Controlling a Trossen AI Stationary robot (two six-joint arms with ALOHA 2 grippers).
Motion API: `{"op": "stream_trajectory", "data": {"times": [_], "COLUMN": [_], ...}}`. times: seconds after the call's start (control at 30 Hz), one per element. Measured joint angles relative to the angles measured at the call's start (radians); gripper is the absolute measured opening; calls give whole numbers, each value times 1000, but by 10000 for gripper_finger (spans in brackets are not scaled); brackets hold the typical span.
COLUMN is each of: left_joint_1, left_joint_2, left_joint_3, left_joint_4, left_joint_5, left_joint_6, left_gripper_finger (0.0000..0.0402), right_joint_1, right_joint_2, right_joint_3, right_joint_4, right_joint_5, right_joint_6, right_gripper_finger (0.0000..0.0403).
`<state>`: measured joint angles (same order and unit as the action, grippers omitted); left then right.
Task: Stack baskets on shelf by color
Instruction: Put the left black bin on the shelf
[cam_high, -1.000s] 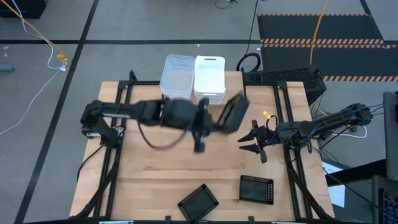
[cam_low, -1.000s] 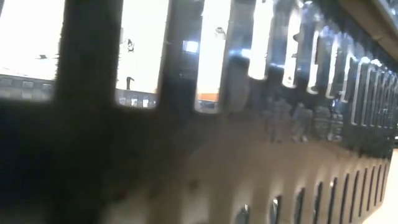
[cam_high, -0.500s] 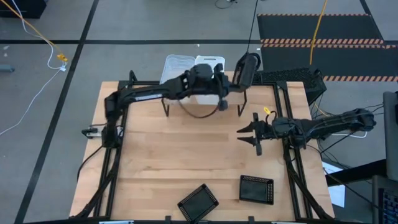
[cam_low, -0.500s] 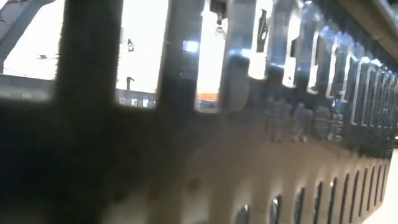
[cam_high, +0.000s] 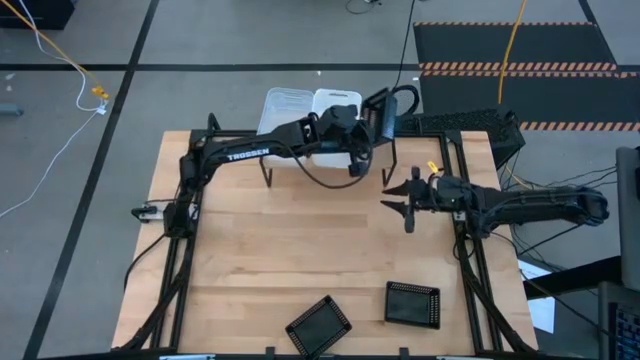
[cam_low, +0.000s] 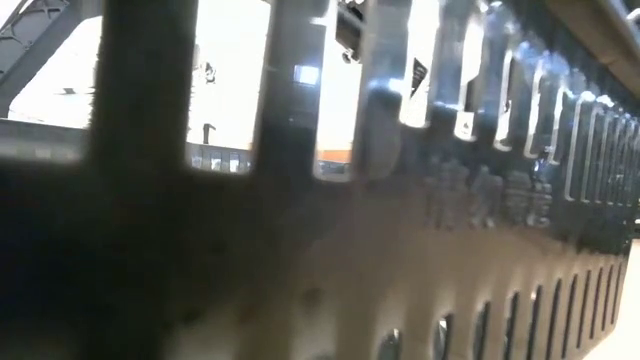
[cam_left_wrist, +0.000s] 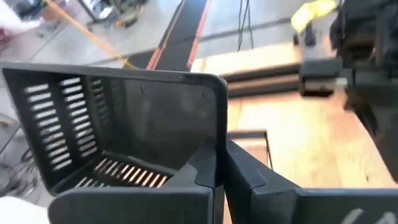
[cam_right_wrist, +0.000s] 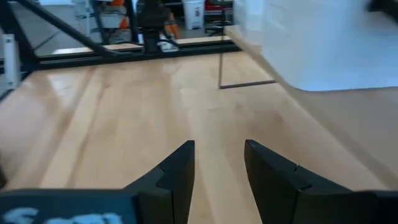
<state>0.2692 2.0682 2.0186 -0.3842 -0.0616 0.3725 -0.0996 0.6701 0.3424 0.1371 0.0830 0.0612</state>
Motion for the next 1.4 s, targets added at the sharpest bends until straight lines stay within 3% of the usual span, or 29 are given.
{"op": "stream_trajectory", "data": {"times": [0.33, 0.47, 0.73, 1.03, 1.4], "left_joint_1": [-14, -11, -43, -45, -53], "left_joint_2": [-1, -1, -1, 0, 33], "left_joint_3": [51, 51, 51, 51, 51], "left_joint_4": [-108, -87, -131, -130, -120], "left_joint_5": [-105, -110, -82, -90, -121], "left_joint_6": [19, 19, 21, -72, -64], "left_gripper_finger": [16, 27, 8, 75, 78], "right_joint_1": [-107, -128, -135, -135, -135], "right_joint_2": [0, 0, 0, 0, 0], "right_joint_3": [0, 0, 0, 0, 0], "right_joint_4": [8, 8, 5, 7, 15], "right_joint_5": [-2, -5, -7, -7, 31], "right_joint_6": [-47, -51, -64, -66, -73], "right_gripper_finger": [134, 134, 134, 134, 134]}}
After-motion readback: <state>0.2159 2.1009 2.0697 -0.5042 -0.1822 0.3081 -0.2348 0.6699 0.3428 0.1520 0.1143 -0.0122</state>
